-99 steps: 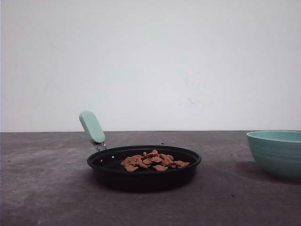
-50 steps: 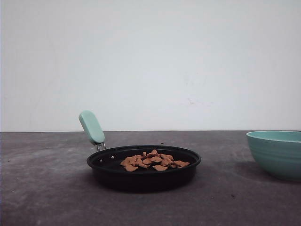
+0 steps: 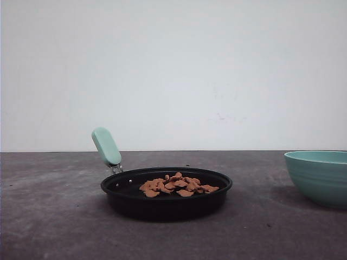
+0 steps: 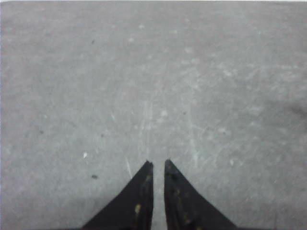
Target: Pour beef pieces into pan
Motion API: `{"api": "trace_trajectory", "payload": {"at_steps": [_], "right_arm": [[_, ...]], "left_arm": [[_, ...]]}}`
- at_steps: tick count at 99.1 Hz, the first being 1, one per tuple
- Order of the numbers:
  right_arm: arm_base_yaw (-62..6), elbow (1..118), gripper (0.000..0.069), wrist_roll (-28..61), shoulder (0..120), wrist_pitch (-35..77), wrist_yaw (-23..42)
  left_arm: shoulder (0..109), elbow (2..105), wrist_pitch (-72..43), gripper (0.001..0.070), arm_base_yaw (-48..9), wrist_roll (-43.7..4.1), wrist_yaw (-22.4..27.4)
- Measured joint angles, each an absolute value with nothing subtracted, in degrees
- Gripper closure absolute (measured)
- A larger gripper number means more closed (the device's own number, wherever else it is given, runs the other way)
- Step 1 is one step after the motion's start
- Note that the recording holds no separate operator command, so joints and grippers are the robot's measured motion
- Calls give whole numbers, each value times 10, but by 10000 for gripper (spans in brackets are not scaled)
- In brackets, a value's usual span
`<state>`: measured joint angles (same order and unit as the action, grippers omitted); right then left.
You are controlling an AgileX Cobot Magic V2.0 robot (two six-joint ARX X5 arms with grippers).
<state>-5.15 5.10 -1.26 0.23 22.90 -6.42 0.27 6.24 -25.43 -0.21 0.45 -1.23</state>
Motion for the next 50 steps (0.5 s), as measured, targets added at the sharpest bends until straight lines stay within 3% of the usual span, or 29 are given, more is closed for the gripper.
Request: {"api": "trace_trajectory", "payload": {"at_steps": [50], "right_arm": [[-51, 51, 684, -13, 2, 229, -64]], "left_arm": [[2, 59, -238, 696, 7, 4, -15]]}}
